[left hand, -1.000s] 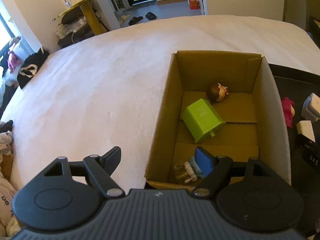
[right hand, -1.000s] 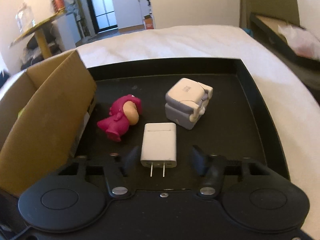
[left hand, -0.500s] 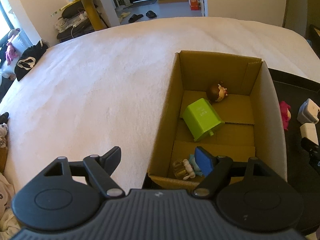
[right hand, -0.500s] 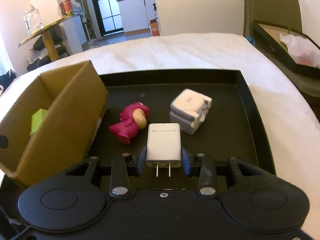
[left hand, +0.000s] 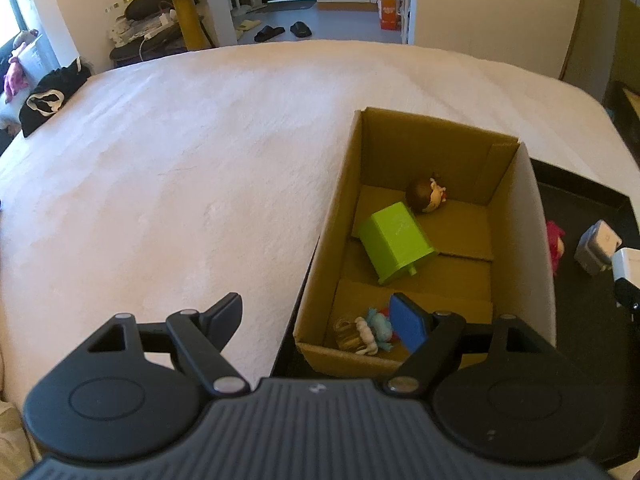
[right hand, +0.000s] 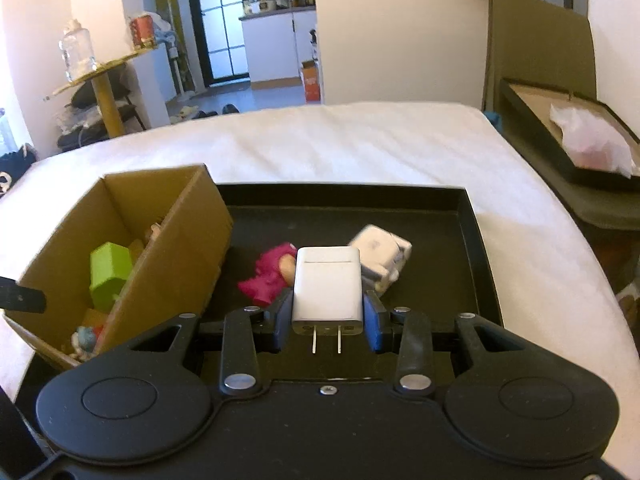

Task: Organize rigid objects
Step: 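Carry the white charger into the box and open the right tool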

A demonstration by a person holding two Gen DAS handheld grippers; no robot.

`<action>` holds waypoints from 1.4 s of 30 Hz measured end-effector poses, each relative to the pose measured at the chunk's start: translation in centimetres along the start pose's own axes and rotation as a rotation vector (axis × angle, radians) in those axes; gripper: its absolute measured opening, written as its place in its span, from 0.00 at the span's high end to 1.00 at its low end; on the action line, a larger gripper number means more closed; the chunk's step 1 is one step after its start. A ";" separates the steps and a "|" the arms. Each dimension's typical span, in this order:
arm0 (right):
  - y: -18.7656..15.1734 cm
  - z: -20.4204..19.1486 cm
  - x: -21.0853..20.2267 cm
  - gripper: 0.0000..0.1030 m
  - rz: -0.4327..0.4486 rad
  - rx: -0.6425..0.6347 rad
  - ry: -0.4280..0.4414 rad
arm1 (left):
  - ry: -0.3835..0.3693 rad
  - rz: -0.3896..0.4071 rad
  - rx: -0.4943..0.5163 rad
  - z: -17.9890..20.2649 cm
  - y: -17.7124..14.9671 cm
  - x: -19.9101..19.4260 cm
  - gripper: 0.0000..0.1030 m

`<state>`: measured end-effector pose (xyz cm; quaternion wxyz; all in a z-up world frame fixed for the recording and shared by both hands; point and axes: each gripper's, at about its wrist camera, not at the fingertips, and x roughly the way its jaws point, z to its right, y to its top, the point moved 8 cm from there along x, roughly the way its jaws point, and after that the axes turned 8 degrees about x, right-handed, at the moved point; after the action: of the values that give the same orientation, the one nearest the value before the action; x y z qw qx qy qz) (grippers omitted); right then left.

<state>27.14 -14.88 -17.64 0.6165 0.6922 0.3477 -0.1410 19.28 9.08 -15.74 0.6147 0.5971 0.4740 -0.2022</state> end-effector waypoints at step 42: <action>4.0 -12.4 -1.8 0.65 0.009 -0.182 0.124 | -0.195 0.076 -0.081 -1.9 -0.6 1.1 0.69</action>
<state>25.62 -3.62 -11.02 0.6548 0.6423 0.3933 -0.0629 18.68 11.06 -16.65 0.6886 0.5671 0.3967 -0.2164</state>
